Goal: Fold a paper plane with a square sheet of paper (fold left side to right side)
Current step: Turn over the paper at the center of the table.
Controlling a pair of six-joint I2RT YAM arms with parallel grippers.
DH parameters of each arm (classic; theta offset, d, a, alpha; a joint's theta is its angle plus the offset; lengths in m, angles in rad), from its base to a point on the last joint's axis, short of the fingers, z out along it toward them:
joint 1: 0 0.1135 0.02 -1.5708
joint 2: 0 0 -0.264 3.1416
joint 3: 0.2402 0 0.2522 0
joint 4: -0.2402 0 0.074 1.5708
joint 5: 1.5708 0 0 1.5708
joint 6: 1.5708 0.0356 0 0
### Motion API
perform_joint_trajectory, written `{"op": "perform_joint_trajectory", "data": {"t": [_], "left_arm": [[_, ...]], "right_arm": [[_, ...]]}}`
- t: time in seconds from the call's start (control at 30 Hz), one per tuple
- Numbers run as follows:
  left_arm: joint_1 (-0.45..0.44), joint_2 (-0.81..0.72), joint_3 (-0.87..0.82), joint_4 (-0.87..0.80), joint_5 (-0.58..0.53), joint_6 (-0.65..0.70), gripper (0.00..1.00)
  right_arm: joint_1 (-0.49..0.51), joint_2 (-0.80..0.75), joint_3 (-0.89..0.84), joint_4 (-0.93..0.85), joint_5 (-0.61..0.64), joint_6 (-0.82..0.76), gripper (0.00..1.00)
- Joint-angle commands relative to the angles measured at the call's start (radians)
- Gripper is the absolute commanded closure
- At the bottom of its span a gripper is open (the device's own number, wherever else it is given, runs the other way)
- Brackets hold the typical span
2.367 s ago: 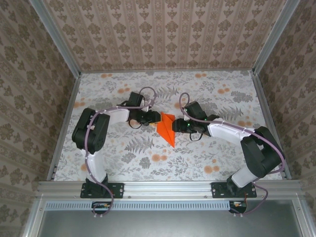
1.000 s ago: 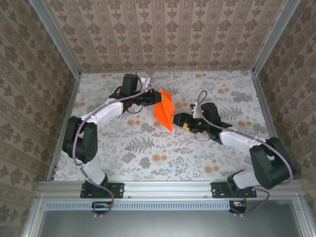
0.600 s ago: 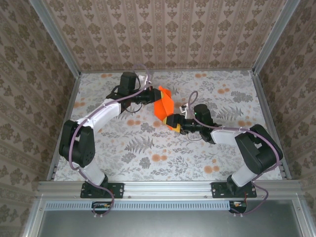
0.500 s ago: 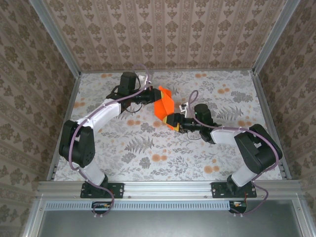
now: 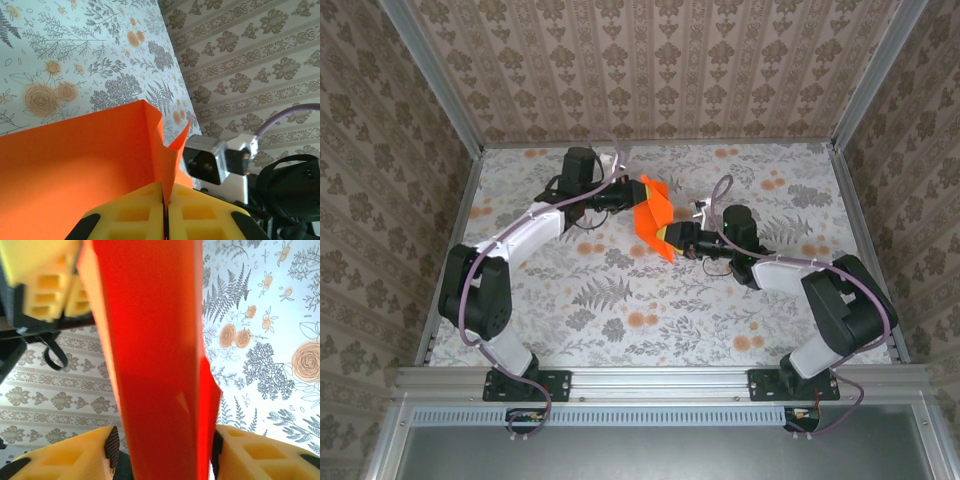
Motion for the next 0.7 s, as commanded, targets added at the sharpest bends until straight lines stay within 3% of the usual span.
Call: {"op": "perform_joint_trajectory", "data": {"t": [0.0, 0.37, 0.67], "left_arm": [[0.001, -0.038, -0.023, 0.037, 0.022, -0.020, 0.91], [0.001, -0.033, -0.035, 0.042, 0.032, -0.020, 0.89], [0.035, -0.086, -0.029, -0.118, -0.032, 0.114, 0.62]], "right_arm": [[-0.011, -0.040, 0.021, 0.032, -0.002, -0.004, 0.51], [-0.024, -0.062, 0.020, 0.021, 0.007, -0.005, 0.72], [-0.027, -0.103, 0.033, -0.153, 0.036, -0.095, 0.86]]}}
